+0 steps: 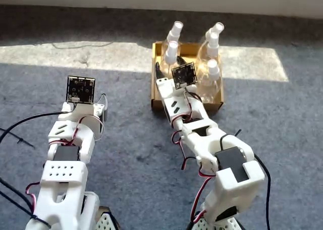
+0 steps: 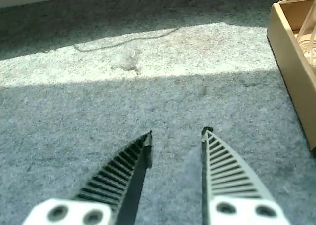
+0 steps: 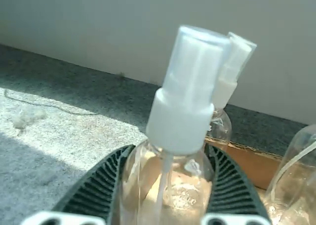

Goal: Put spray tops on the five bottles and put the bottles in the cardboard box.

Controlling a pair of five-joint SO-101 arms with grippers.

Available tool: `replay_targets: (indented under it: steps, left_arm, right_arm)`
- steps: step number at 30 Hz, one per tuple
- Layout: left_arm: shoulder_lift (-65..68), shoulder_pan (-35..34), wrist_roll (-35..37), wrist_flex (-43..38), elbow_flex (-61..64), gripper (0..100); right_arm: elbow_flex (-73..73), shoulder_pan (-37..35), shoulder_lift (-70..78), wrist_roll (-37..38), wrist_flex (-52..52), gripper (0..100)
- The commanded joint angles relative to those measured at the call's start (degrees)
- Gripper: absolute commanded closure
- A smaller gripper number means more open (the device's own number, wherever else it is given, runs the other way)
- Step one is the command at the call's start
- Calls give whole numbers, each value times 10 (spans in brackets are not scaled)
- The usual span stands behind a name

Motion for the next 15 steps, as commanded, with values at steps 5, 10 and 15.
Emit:
replay_targets:
  steps: [5,10,15]
  left_arm:
    - [-3,7,-1,-12,-4,839]
    - [-3,7,-1,-12,-4,839]
    - [-3,7,-1,-12,-4,839]
  right_arm:
    - [-23,-4,-12,6,-13,859]
    - [-22,-5,-12,6,-13,790]
    - [-22,-6,-12,6,-13,749]
